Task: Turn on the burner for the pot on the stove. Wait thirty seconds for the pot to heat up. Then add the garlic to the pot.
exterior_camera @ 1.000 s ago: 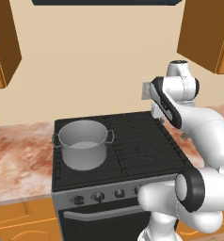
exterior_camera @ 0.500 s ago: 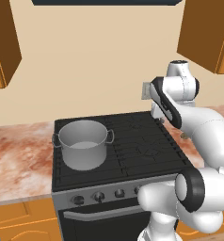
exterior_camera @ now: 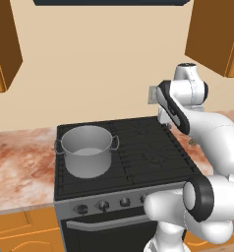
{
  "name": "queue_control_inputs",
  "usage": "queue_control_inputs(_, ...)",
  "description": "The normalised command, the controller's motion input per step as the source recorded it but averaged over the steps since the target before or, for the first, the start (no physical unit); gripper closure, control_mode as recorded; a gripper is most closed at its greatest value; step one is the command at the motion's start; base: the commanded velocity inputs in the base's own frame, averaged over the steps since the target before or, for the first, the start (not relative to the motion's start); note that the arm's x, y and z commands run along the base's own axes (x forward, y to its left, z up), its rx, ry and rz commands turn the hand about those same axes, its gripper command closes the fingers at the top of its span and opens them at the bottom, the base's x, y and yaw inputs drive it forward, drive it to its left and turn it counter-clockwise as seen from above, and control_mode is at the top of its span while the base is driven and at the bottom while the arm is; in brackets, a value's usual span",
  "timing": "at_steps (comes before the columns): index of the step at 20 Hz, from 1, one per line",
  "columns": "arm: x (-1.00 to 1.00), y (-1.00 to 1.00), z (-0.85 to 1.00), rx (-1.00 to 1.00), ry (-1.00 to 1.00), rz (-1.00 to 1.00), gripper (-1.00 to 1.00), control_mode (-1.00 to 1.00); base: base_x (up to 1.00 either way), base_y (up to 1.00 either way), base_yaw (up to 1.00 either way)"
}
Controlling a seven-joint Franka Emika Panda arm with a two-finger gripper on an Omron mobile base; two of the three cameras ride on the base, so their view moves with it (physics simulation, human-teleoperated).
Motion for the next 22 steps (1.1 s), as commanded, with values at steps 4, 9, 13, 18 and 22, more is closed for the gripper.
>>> queue_control_inputs(4, 0.0, 0.0, 0.0, 0.0, 0.0, 0.0, -1.0, -1.0, 0.0, 0.0, 0.0)
queue_control_inputs(9, 0.0, 0.0, 0.0, 0.0, 0.0, 0.0, -1.0, -1.0, 0.0, 0.0, 0.0)
queue_control_inputs(13, 0.0, 0.0, 0.0, 0.0, 0.0, 0.0, -1.0, -1.0, 0.0, 0.0, 0.0)
queue_control_inputs(18, 0.0, 0.0, 0.0, 0.0, 0.0, 0.0, -1.0, -1.0, 0.0, 0.0, 0.0)
queue_control_inputs(22, 0.0, 0.0, 0.0, 0.0, 0.0, 0.0, -1.0, -1.0, 0.0, 0.0, 0.0)
